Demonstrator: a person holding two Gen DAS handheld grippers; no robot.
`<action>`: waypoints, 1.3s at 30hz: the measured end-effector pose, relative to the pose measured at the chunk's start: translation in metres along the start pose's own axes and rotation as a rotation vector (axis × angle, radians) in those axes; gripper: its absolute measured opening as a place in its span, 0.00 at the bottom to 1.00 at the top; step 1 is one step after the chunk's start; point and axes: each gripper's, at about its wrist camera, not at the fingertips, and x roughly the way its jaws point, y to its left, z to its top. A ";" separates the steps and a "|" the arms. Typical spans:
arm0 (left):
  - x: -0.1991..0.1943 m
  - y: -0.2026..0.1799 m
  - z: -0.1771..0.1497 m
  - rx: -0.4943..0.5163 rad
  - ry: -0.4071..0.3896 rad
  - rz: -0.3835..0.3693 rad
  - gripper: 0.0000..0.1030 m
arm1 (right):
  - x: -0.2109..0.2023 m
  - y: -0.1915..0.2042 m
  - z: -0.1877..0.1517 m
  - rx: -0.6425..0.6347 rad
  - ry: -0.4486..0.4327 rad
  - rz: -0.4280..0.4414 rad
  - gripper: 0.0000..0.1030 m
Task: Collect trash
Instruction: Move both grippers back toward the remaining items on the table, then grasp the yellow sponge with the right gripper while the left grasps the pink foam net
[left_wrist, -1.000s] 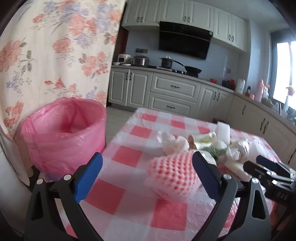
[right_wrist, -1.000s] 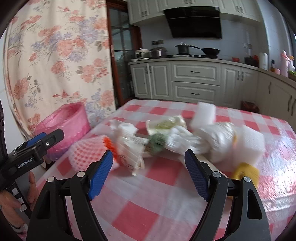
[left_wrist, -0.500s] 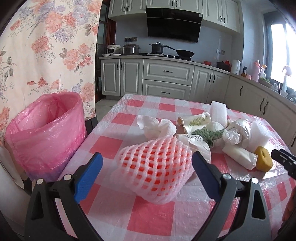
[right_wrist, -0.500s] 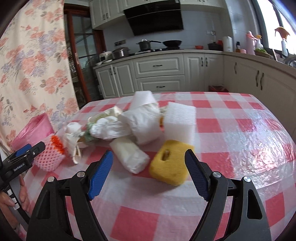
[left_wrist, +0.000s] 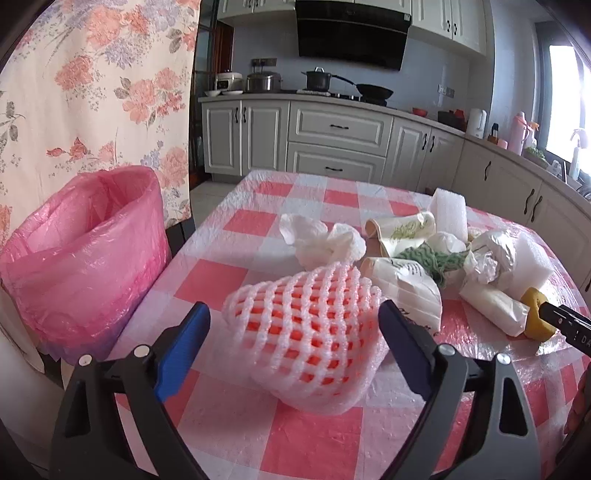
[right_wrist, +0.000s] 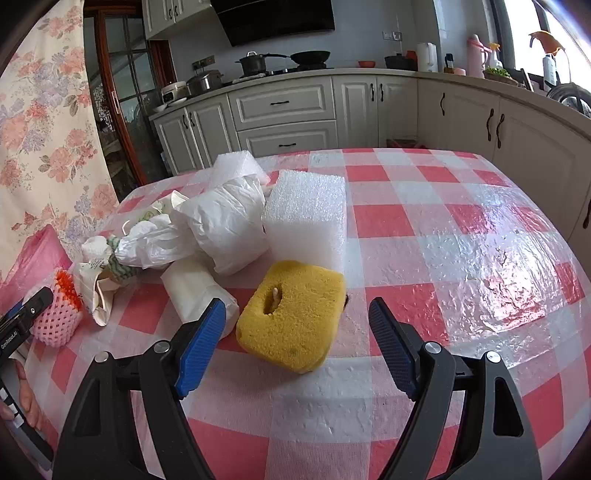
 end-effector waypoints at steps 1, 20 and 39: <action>0.002 -0.001 0.000 0.001 0.008 0.002 0.82 | 0.002 0.001 0.001 -0.002 0.007 -0.004 0.74; 0.006 -0.010 -0.002 0.042 0.021 -0.023 0.37 | 0.010 -0.005 0.001 0.021 0.044 0.013 0.47; -0.028 -0.004 -0.013 0.026 -0.073 -0.007 0.33 | -0.025 0.037 -0.008 -0.085 -0.038 0.066 0.45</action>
